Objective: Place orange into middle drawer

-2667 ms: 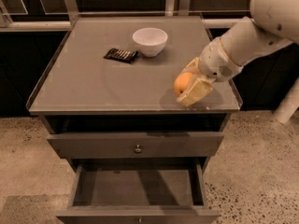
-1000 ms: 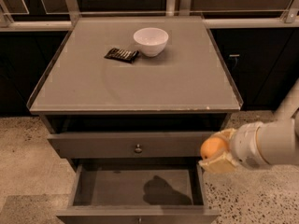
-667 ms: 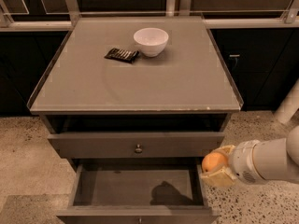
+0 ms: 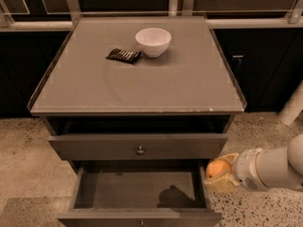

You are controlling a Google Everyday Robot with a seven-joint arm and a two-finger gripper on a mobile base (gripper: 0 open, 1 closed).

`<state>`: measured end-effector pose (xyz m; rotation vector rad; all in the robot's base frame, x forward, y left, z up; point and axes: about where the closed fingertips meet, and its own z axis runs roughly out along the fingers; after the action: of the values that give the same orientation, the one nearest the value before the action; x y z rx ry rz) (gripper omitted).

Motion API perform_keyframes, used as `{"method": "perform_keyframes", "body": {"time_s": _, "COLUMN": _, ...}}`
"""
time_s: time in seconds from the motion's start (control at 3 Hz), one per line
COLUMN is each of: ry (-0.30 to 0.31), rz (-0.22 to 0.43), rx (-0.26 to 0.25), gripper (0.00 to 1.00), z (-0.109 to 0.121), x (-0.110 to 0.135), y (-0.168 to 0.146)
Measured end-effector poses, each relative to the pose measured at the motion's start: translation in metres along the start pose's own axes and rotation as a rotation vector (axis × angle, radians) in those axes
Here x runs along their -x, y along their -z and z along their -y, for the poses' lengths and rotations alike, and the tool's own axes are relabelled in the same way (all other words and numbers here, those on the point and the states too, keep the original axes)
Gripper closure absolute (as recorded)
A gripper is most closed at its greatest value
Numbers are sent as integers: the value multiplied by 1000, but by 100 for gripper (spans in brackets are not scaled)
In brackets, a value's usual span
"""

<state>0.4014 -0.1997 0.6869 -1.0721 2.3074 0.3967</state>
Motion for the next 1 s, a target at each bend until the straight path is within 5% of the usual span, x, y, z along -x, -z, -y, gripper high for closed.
{"method": "perform_keyframes", "body": {"time_s": 0.33, "ry": -72, "rz": -7, "rx": 44, "gripper": 100, "z": 4, "x": -36, "y": -42}}
{"method": "perform_keyframes", "body": {"time_s": 1.0, "ry": -110, "rz": -59, "rx": 153, "gripper": 100, "z": -1, "x": -76, "y": -135}}
